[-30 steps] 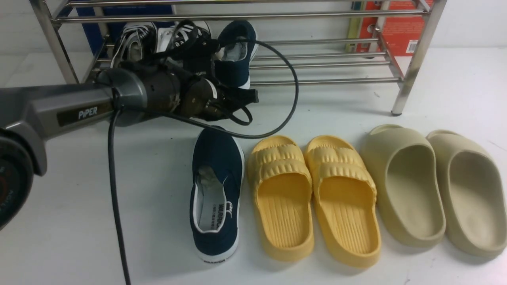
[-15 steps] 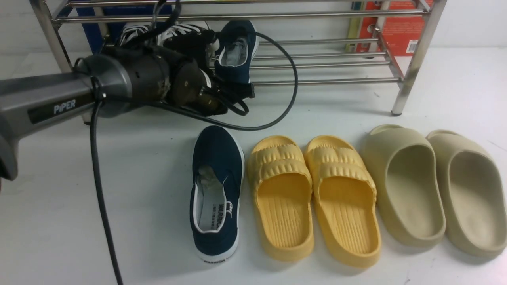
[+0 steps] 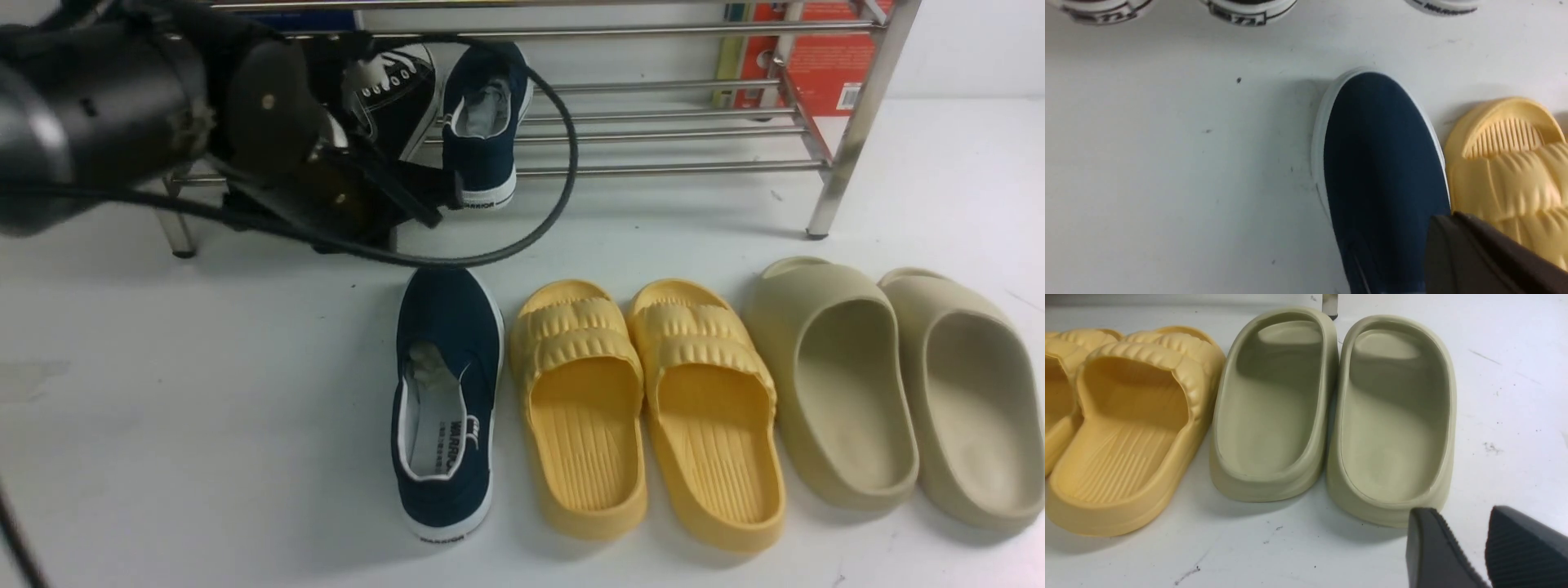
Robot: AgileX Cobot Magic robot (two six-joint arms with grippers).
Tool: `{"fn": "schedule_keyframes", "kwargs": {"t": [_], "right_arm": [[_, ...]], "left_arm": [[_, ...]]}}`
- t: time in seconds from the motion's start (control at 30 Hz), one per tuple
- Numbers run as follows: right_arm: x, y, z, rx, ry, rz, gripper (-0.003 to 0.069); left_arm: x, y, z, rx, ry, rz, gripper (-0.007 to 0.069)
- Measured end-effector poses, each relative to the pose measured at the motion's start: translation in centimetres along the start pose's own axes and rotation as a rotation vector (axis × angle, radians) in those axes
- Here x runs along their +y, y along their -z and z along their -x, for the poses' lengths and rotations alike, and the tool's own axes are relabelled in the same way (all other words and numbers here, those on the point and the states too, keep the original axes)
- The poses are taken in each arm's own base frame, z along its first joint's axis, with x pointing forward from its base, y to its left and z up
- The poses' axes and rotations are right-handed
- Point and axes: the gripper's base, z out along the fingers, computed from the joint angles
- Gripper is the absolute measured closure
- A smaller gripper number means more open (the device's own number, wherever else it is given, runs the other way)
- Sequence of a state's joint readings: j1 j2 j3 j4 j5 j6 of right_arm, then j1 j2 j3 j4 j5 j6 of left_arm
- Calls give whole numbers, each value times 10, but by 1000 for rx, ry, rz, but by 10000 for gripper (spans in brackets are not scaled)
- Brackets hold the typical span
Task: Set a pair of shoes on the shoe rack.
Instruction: Use the left arm to grab the shoe closest to it
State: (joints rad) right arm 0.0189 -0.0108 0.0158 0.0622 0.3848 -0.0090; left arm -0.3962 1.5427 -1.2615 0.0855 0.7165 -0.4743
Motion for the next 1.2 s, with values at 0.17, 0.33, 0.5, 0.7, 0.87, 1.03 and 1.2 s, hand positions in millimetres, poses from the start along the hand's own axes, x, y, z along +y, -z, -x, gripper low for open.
{"fn": "schedule_keyframes", "kwargs": {"t": [0.17,0.33,0.5,0.7,0.87,1.03,1.2], "right_arm": [[0,0,0,0,0,0,419],[0,0,0,0,0,0,419],[0,0,0,0,0,0,419],[0,0,0,0,0,0,419],[0,0,0,0,0,0,419],[0,0,0,0,0,0,419],[0,0,0,0,0,0,419]], "left_arm": [[17,45,-35,-7,12,-11,638],[32,80,-66,-80,19,-49,638],[49,105,-103,-167,29,-98,638],[64,108,-139,-196,37,-121,638],[66,102,-151,-138,78,-136,638],[64,97,-152,-100,99,-139,634],[54,93,-137,-7,53,-126,596]]}}
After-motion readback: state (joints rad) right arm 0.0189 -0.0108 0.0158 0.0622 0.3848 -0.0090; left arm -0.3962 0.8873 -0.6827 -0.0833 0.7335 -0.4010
